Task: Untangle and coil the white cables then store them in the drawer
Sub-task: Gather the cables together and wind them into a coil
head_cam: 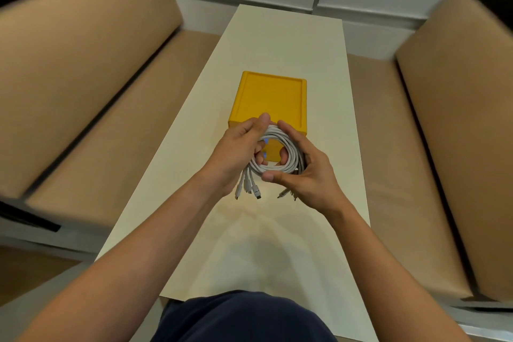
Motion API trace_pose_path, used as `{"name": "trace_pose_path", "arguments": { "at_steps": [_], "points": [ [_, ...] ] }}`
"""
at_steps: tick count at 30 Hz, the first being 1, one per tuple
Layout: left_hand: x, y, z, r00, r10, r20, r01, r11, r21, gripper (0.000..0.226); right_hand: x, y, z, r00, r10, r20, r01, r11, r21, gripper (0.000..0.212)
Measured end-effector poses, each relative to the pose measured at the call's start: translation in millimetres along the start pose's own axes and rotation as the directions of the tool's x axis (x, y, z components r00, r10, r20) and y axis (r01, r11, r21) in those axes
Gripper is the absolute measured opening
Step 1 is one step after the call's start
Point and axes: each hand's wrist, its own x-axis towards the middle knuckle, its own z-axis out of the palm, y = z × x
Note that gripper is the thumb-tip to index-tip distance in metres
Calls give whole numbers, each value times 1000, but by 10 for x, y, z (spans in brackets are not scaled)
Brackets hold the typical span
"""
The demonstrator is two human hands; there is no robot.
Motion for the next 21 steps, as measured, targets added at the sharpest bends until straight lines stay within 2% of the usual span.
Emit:
{"name": "trace_pose_path", "arguments": {
  "at_steps": [3, 8, 13, 14, 17, 21],
  "points": [
    [-68, 13, -40, 994, 84, 65, -92, 987, 131, 34, 6, -36, -30, 1000, -16, 19, 16, 1000, -13, 88],
    [-92, 8, -60, 982, 185, 36, -186, 919, 348, 25, 17, -58, -26, 998, 4, 61, -3, 1000, -18, 90],
    [-97, -36, -60, 979, 200, -48, -169, 912, 373, 24, -26, -73, 20, 980, 145, 135, -139, 989, -52, 106],
    [-107, -38, -73, 977, 203, -56, -170, 917, 362, 24, -38, -92, 19, 976, 162, 144, -156, 986, -54, 101],
    [-132, -42, -120, 977, 208, -50, -184, 938, 295, 25, -71, -173, 23, 978, 136, 161, -120, 987, -103, 68],
    [-129, 33, -180, 977, 202, -62, -186, 963, 196, 23, -89, -152, 4, 994, 79, 77, -76, 996, -42, 42]
  ]
}}
